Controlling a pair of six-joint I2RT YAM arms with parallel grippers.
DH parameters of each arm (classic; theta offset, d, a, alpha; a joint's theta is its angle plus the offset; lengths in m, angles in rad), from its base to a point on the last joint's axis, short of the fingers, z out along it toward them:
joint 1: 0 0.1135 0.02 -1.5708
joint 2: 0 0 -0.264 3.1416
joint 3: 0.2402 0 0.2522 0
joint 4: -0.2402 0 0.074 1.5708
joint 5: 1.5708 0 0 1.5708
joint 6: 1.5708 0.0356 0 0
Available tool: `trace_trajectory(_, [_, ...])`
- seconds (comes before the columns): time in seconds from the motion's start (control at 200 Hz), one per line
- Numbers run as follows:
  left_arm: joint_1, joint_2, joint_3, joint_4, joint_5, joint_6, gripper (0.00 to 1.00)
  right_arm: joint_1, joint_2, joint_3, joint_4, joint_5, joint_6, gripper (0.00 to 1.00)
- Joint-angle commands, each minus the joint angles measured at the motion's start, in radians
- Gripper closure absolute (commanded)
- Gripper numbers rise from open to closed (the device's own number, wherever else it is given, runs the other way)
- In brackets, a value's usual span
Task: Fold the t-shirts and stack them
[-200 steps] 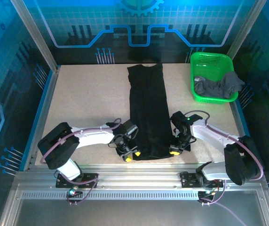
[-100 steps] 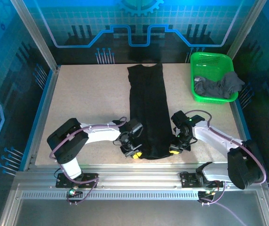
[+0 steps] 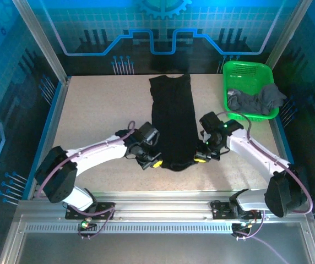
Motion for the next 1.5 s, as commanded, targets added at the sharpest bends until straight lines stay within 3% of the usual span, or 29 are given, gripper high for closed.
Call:
trace_trajectory(0.0, [0.078, -0.004, 0.07, 0.0, -0.024, 0.025, 1.0, -0.041, 0.08, 0.108, -0.028, 0.014, -0.021, 1.0])
trace_trajectory(0.235, [0.207, 0.178, 0.305, 0.032, 0.001, 0.118, 1.0, -0.137, 0.299, 0.379, 0.003, 0.004, -0.047, 1.0])
trace_trajectory(0.465, [0.304, 0.345, 0.497, 0.029, 0.02, 0.184, 1.0, -0.169, 0.538, 0.659, 0.017, -0.008, -0.087, 1.0])
trace_trajectory(0.935, [0.408, 0.683, 0.815, 0.08, 0.06, 0.26, 0.98, -0.249, 0.968, 1.099, -0.036, -0.031, -0.099, 1.0])
trace_trajectory(0.965, [0.413, 0.705, 0.834, 0.072, 0.063, 0.265, 0.92, -0.253, 1.004, 1.126, -0.031, -0.055, -0.108, 0.92])
trace_trajectory(1.02, [0.419, 0.726, 0.866, 0.051, 0.061, 0.277, 0.72, -0.259, 1.043, 1.178, -0.025, -0.1, -0.13, 0.69])
trace_trajectory(1.095, [0.419, 0.701, 0.855, 0.038, 0.023, 0.302, 0.54, -0.259, 1.046, 1.234, -0.054, -0.081, -0.178, 0.52])
trace_trajectory(1.185, [0.404, 0.59, 0.766, 0.062, -0.038, 0.327, 0.42, -0.269, 0.966, 1.188, -0.057, -0.042, -0.204, 0.44])
trace_trajectory(1.3, [0.361, 0.398, 0.548, 0.085, -0.115, 0.311, 0.4, -0.271, 0.782, 0.991, -0.025, 0.024, -0.221, 0.41])
trace_trajectory(1.49, [0.279, 0.203, 0.081, 0.31, -0.034, 0.006, 0.43, -0.274, 0.472, 0.425, 0.187, -0.025, -0.138, 0.44])
